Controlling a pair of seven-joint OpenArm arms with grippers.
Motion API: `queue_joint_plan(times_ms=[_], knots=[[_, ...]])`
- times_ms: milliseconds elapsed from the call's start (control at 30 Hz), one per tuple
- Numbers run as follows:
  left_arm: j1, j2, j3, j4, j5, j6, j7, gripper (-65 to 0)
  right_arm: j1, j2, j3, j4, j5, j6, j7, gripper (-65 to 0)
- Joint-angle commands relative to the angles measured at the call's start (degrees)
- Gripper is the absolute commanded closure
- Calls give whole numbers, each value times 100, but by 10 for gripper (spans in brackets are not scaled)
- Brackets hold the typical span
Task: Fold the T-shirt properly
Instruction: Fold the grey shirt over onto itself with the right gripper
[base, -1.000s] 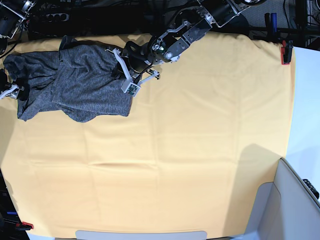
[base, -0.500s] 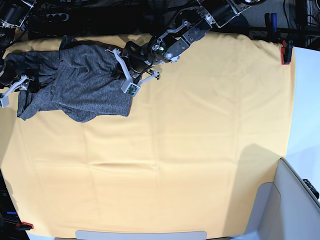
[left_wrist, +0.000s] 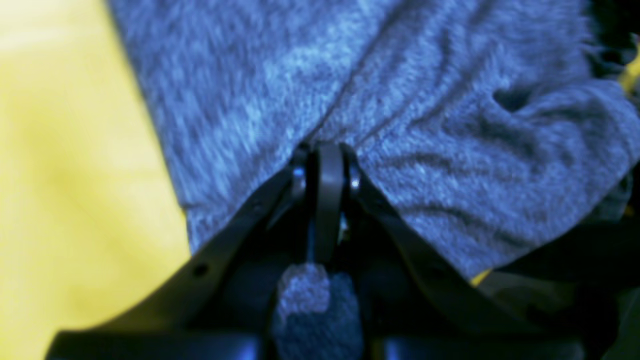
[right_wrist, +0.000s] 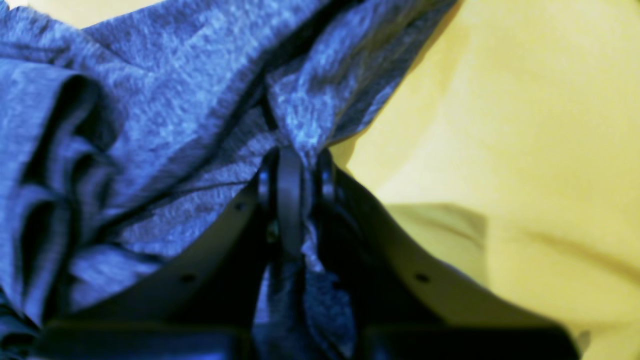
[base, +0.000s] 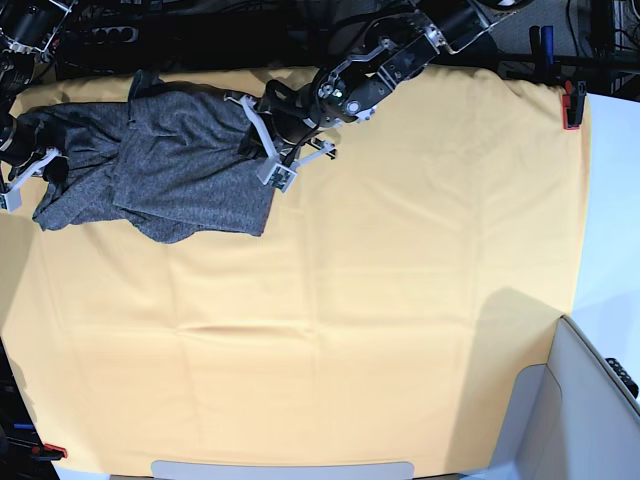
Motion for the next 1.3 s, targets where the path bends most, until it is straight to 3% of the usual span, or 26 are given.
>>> queue_joint_plan(times_ms=[0,233,433,533,700,800,967,1067,1167,1267], knots=[[-36,-82,-129,261,66,64,-6,-6,-20,-26,-50,135,-38,78,-324,0],[175,-310,-788,965,40,64,38,-7,-239,-421,-41,1612,-38,78,-342,0],[447,-354,-1228,1009,48,47,38,-6,-442,-1142,-112,3344,-38,78,-377,0],[641,-354,-1386,1114,57,38,38,-6,-477,-1441,-507,4056,-38,78,-377,0],[764,-679,-1492,1387,48,38,46,-6,-477,-1890,-1536,4214,-152,-735,-368,0],[790,-873,-1527,1510,48,56,46,-6,-486,-2268,-2265,4214,-741,-1008,-351,0],[790,-1040,-1527,1545,40,56,46,-6,-450,-2716,-3435,4214,-2517,-1043,-333,0],[799,-1040,-1527,1545,40,56,46,-6,-442,-2813,-3927,4205,-3247,-1043,-333,0],[878,-1040,-1527,1545,40,56,46,-6,-442,-2830,-4208,4170,-3695,-1052,-333,0],[887,-1040,-1527,1545,40,56,46,-6,-442,-2830,-4217,3968,-3730,-1052,-333,-1]])
